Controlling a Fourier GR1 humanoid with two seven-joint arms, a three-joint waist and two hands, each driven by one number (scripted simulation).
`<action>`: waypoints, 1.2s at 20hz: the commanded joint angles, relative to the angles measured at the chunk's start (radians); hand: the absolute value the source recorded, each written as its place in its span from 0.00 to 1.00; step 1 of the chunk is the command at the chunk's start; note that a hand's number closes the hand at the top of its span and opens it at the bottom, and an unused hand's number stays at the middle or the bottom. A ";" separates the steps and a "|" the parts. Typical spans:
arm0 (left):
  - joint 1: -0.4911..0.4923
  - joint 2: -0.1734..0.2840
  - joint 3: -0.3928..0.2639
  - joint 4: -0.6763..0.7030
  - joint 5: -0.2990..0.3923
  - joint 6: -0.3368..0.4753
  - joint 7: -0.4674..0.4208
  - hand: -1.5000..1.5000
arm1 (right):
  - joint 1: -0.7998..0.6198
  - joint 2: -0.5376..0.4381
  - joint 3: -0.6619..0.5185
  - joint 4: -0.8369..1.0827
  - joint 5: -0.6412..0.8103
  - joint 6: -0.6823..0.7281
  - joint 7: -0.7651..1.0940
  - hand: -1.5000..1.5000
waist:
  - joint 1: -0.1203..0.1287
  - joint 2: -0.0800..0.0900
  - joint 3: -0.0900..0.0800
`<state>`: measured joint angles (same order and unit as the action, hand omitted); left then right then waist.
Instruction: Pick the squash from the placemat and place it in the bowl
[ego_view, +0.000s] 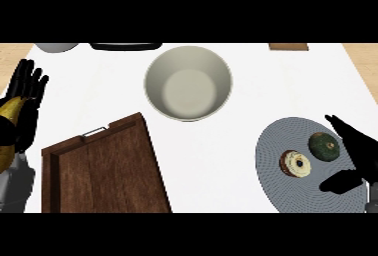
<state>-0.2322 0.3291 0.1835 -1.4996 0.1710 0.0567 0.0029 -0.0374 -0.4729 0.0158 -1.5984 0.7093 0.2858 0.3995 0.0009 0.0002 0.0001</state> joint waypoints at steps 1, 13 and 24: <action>0.008 0.001 0.016 -0.046 -0.012 -0.012 0.007 0.50 | 0.016 0.020 -0.036 0.029 0.025 0.006 -0.041 0.00 | -0.002 -0.001 0.000; -0.047 0.014 0.068 0.039 -0.004 -0.063 -0.001 0.50 | -0.049 0.076 -0.063 0.223 0.114 -0.046 -0.103 0.00 | -0.003 0.000 0.000; 0.003 -0.029 0.044 -0.110 -0.017 -0.038 0.073 0.50 | -0.147 0.070 -0.092 0.372 0.179 -0.165 -0.222 1.00 | 0.002 -0.001 0.000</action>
<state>-0.2246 0.2984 0.2244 -1.5443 0.1365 0.0210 0.0299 -0.1678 -0.3975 -0.0635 -1.2307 0.8725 0.1637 0.2128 0.0020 -0.0026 -0.0045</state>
